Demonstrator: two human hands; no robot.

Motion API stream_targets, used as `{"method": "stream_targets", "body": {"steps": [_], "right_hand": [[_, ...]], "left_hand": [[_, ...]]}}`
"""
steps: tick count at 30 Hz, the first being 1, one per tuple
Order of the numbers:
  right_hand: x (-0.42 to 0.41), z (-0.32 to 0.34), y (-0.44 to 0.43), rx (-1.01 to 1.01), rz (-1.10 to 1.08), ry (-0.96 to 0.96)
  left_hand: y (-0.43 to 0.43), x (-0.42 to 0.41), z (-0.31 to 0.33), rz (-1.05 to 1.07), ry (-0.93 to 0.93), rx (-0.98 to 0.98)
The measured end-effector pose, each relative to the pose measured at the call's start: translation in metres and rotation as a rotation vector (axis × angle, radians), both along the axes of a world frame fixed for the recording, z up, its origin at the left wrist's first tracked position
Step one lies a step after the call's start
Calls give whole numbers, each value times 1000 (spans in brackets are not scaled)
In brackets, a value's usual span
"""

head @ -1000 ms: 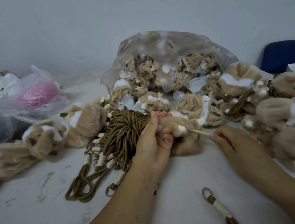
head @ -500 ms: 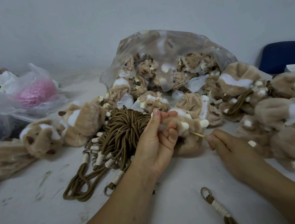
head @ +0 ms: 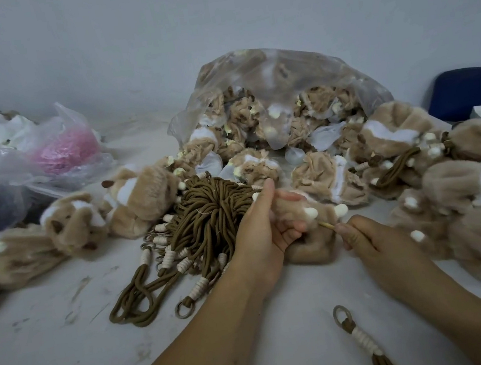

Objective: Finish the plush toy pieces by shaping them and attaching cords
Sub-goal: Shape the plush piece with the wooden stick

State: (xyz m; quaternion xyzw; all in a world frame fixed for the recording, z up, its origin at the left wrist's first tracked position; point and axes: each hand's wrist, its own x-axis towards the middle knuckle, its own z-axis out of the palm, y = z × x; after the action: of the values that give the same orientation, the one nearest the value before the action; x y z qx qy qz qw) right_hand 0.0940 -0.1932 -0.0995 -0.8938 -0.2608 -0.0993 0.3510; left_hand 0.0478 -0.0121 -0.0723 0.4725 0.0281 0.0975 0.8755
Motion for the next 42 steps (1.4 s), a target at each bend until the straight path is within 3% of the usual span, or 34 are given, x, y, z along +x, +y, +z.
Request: {"method": "stream_targets", "body": {"steps": [7,13,23,33,42], "right_hand": [[-1,2,-3,-10,-13,4],[-10,5,4,-52,-56,-9],[-18,12,9,-4,-32,-19],[-11,12,-1,-75,-45,-5],[-7,12,-3,-15,-55,96]], "left_hand": [[3,3,-1,144,14,-54],[-1,5,-4,238,-24,10],[-4,1,-1,51,-83,94],[4,1,-1,70,20,-56],[6,1,-1,-80,8,-175]]}}
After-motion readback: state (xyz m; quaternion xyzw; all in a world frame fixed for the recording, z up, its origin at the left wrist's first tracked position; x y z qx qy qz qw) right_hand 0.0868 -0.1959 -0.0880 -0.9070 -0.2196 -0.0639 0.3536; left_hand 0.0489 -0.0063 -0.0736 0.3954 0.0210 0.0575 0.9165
